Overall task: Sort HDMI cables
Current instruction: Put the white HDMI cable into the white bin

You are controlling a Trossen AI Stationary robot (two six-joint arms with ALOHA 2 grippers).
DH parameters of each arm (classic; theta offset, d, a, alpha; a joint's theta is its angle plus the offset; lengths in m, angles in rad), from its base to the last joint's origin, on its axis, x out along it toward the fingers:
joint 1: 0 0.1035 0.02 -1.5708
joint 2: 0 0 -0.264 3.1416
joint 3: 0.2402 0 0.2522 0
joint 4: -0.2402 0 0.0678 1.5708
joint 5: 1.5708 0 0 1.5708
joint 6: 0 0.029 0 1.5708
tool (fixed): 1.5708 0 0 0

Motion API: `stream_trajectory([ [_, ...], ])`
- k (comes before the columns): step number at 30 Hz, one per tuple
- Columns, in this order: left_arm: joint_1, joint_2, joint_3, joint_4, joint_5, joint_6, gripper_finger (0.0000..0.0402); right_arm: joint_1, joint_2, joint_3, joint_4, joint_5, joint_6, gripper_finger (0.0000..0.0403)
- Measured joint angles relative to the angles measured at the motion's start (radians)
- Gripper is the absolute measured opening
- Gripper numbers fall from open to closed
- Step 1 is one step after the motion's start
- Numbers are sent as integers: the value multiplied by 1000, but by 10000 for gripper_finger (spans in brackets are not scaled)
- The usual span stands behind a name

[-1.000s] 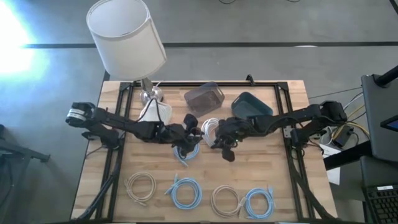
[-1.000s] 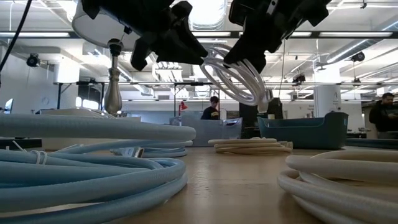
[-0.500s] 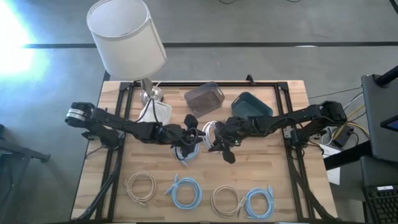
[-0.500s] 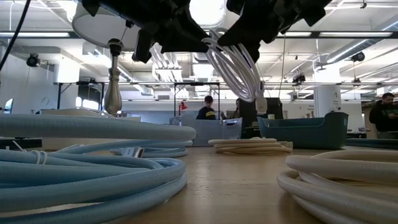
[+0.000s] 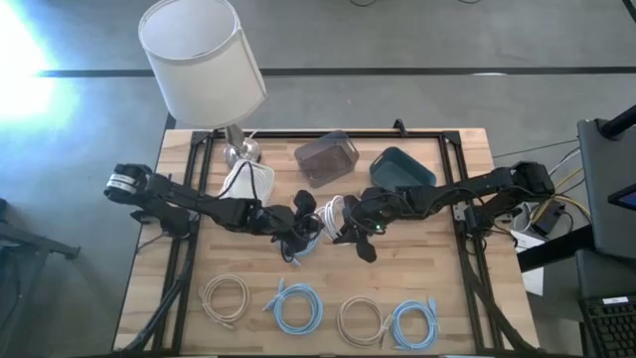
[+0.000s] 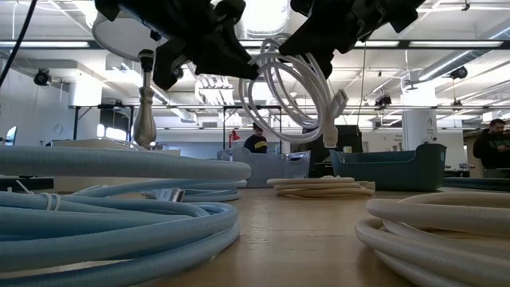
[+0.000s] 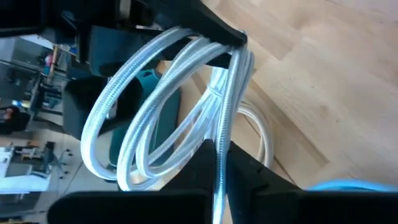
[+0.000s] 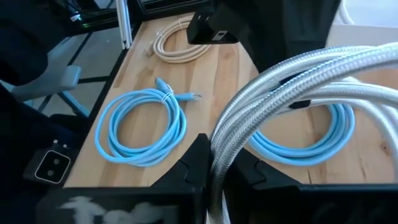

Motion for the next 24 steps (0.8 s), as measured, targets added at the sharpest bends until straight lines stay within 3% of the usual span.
stream_trajectory([
  [10, 0, 1, 0, -29, 5, -61, 33, -2, -2, 4, 1, 24, 47, 100],
  [17, 0, 1, 0, -93, -7, -108, 18, -2, -2, 2, -60, 155, 26, 146],
  [21, -2, 1, 0, -148, -90, -166, 30, -2, -2, 0, -104, 247, 25, 164],
  [24, -5, -1, 0, -183, -196, -215, 27, -2, -2, -1, -108, 258, 25, 174],
])
